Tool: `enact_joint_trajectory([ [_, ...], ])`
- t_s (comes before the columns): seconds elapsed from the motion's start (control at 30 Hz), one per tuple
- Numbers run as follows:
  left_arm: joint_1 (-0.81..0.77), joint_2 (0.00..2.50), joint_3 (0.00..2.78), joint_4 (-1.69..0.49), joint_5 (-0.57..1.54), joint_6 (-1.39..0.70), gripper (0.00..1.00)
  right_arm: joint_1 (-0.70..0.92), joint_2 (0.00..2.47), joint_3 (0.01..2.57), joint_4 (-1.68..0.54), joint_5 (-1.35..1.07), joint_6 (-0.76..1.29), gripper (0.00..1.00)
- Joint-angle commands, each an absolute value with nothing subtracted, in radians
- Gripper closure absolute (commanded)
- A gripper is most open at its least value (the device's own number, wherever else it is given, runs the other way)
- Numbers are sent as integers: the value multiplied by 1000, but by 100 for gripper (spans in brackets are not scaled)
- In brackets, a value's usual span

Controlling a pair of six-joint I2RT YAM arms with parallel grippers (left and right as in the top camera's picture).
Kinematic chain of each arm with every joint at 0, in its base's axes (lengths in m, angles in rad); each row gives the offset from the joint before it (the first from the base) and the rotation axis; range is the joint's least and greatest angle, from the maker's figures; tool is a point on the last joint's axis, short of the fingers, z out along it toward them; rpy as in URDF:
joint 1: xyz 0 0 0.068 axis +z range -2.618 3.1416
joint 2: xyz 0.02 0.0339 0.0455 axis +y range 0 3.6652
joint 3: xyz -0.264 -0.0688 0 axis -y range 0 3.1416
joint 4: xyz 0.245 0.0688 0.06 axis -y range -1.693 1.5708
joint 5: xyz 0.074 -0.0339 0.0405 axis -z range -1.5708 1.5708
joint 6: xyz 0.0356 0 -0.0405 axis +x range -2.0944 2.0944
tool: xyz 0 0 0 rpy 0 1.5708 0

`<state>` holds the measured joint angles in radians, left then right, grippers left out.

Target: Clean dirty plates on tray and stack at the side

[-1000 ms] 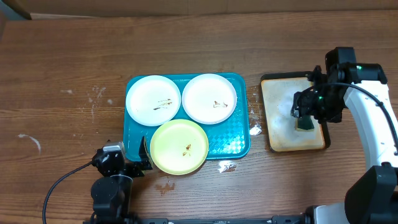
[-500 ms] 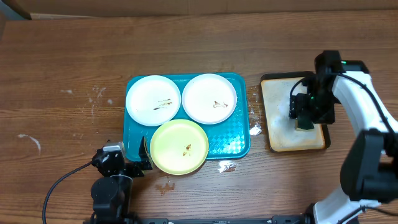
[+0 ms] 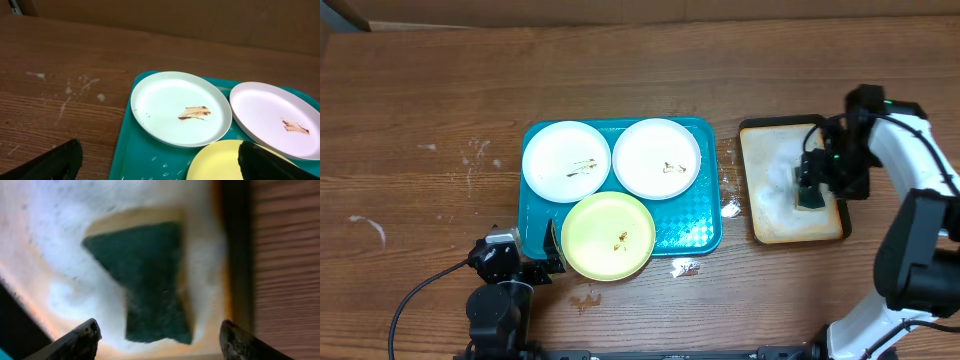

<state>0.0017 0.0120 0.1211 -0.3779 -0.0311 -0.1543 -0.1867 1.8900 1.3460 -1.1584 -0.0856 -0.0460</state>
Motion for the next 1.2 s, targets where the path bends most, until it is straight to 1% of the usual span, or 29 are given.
enact_joint_trajectory([
  [0.0,7,5,112,-376,-33,-154,0,-233,1897,1345,-1145,-132,-61,23],
  [0.13,7,5,112,-377,-33,-154,0,-234,1897,1345,-1138,-159,-81,25],
  [0.43,7,6,112,-377,-33,-154,0,-176,1917,1345,-1116,-146,-87,22],
  [0.53,7,6,112,-376,-33,-154,0,-176,1955,1345,-1120,-152,-87,26],
  [0.6,7,5,112,-377,-33,-154,0,-176,1981,1345,-1126,-153,-87,37],
  [0.63,7,5,112,-377,-33,-154,0,-176,1993,1345,-1126,-155,-87,41],
  [0.8,7,5,112,-377,-33,-154,0,-175,2013,1345,-1115,-159,-86,40],
  [0.97,7,5,112,-376,-33,-154,0,-174,2013,1345,-1110,-159,-86,45],
  [1.13,7,5,112,-377,-33,-154,0,-174,2013,1348,-1088,-159,-86,45],
  [1.17,7,5,112,-377,-33,-154,0,-174,2013,1349,-1081,-159,-86,43],
])
